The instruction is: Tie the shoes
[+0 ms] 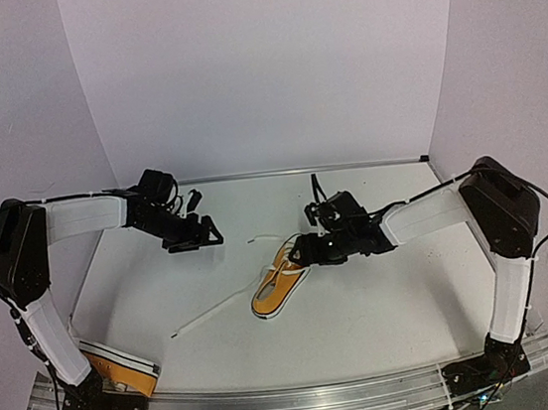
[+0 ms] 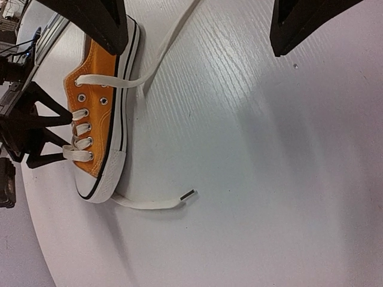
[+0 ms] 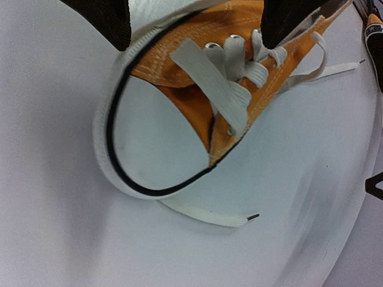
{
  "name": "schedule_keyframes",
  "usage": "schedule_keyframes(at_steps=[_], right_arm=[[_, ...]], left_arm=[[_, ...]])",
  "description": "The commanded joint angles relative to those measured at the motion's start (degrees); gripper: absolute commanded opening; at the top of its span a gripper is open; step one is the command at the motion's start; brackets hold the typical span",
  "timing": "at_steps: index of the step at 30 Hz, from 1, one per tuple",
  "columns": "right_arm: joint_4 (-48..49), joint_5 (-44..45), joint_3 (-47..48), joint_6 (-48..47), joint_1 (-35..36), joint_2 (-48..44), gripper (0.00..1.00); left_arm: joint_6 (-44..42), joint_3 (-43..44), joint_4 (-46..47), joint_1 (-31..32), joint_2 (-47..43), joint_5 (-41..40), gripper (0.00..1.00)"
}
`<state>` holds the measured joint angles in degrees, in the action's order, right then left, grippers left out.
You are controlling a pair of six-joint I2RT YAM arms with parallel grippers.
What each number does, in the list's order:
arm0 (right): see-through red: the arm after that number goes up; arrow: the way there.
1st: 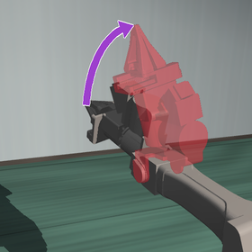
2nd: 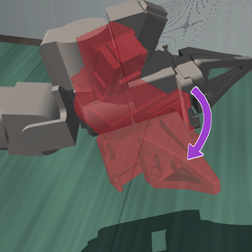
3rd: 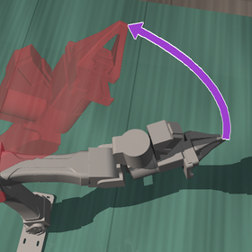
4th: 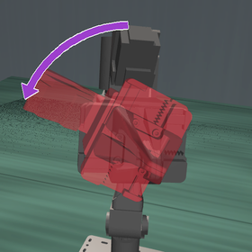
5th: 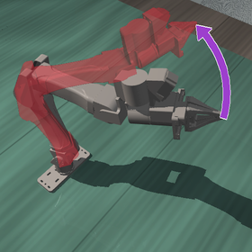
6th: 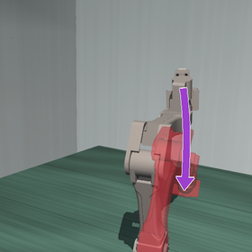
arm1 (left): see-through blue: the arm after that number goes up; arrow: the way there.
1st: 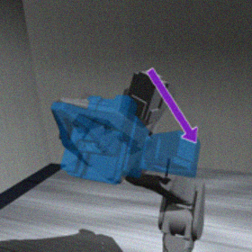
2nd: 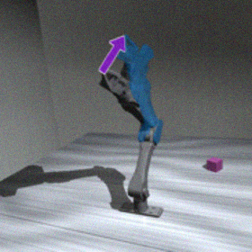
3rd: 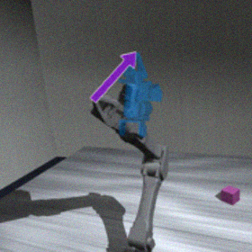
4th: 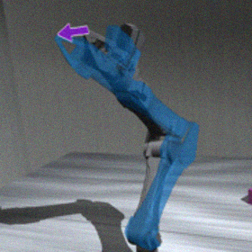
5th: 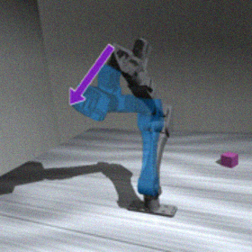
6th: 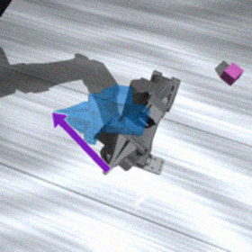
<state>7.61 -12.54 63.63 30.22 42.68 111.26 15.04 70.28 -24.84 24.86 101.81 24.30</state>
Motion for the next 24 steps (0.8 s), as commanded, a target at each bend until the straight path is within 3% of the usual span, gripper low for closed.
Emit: schedule_keyframes(at_steps=[1,10,19,24], right_arm=[[4.9,-9.3,7.2,-2.6,0.0,4.5,0.69],[4.6,-14.5,12.7,-4.2,-0.1,6.9,0.68],[4.3,-11.6,2.7,-2.9,-0.6,-6.7,0.76],[4.4,-9.9,-3.8,-1.6,-1.4,-16.0,0.87]], left_arm=[[-5.0,5.8,1.3,0.1,3.9,-1.3,0.81],[-14.9,22.5,-8.0,0.9,16.9,-5.0,0.65],[-26.4,38.1,-16.5,2.6,28.8,-8.3,0.62],[-31.1,43.2,-19.7,4.6,33.6,-10.5,0.57]])
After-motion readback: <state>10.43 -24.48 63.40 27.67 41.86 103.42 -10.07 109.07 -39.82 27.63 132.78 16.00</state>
